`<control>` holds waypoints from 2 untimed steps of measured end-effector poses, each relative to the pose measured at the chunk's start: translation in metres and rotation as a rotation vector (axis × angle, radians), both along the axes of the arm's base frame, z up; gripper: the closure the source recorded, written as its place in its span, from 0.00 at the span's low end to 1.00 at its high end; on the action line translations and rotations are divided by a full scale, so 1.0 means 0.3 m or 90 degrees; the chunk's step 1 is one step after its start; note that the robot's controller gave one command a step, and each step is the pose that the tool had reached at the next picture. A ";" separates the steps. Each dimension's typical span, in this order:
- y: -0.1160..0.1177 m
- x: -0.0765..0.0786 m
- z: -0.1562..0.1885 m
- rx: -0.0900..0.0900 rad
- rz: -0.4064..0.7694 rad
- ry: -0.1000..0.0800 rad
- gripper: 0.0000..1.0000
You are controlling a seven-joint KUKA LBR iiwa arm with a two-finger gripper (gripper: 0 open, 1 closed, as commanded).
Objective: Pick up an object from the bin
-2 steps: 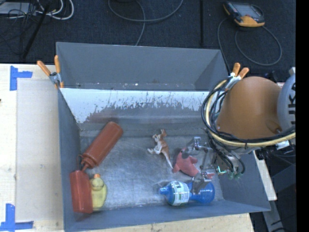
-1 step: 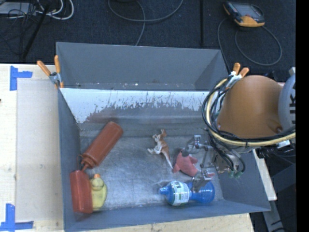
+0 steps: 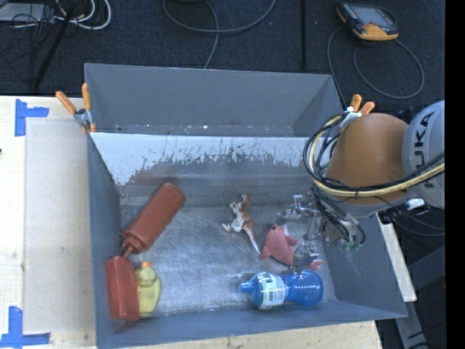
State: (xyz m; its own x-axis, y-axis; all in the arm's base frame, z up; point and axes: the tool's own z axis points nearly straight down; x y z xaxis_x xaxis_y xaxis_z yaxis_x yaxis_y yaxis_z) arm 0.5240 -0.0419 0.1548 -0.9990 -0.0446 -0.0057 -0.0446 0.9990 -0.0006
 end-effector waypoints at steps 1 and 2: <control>-0.086 0.089 -0.195 0.000 -0.026 0.001 0.00; -0.053 0.081 -0.176 0.001 -0.111 0.004 0.00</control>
Offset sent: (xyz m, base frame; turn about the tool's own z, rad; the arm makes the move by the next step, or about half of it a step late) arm 0.0238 -0.0105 -0.0438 0.2295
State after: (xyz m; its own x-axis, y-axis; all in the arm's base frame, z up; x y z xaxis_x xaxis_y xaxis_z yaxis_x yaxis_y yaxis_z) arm 0.5482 -0.0577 0.1018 -0.9915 0.1298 0.0006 0.1298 0.9915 0.0009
